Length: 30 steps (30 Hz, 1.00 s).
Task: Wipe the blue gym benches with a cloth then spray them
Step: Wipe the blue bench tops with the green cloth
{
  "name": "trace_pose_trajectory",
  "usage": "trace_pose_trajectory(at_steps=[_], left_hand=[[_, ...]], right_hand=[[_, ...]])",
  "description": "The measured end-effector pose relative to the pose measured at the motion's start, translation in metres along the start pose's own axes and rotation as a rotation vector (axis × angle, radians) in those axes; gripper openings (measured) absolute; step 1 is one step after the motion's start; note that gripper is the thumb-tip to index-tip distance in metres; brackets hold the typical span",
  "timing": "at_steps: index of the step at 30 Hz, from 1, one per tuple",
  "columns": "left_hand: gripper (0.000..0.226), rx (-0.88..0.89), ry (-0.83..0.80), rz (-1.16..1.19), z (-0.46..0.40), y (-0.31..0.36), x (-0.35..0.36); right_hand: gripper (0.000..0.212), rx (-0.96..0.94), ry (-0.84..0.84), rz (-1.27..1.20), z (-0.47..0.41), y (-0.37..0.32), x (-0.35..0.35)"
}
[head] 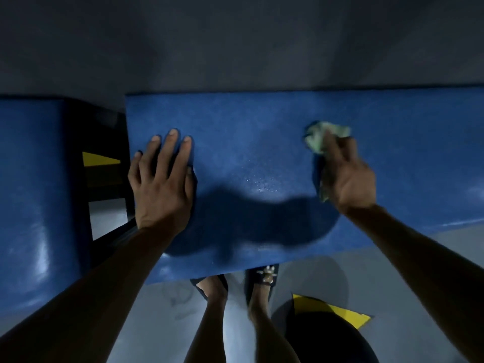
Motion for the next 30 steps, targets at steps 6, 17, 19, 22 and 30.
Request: trace_pose_trajectory(at_steps=[6, 17, 19, 22, 30], left_hand=[[0.052, -0.008, -0.014, -0.021, 0.001, 0.001, 0.000], [0.053, -0.009, -0.017, -0.084, 0.003, 0.007, -0.004], [0.053, -0.029, -0.012, -0.103, 0.003, 0.008, -0.004], [0.053, -0.025, -0.019, -0.096, 0.003, 0.010, -0.004], [0.045, 0.051, -0.043, -0.063, 0.032, 0.015, -0.016]], right_hand=[[0.056, 0.382, 0.212, -0.203, 0.012, -0.126, 0.023], [0.053, 0.091, 0.129, -0.019, 0.070, -0.024, 0.008], [0.056, 0.359, 0.199, -0.064, 0.080, -0.030, 0.014], [0.056, 0.327, 0.248, -0.159, 0.078, -0.115, 0.029], [0.056, -0.324, 0.035, 0.005, 0.100, -0.105, 0.021]])
Point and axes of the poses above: each hand's wrist, its own z-axis away from the middle knuckle, its own x-axis out of the palm, y = z × x, the point moved 6 cm from there along -z, towards the middle knuckle, and after that the axes turned 14 degrees about -x, right-handed, at the moved point
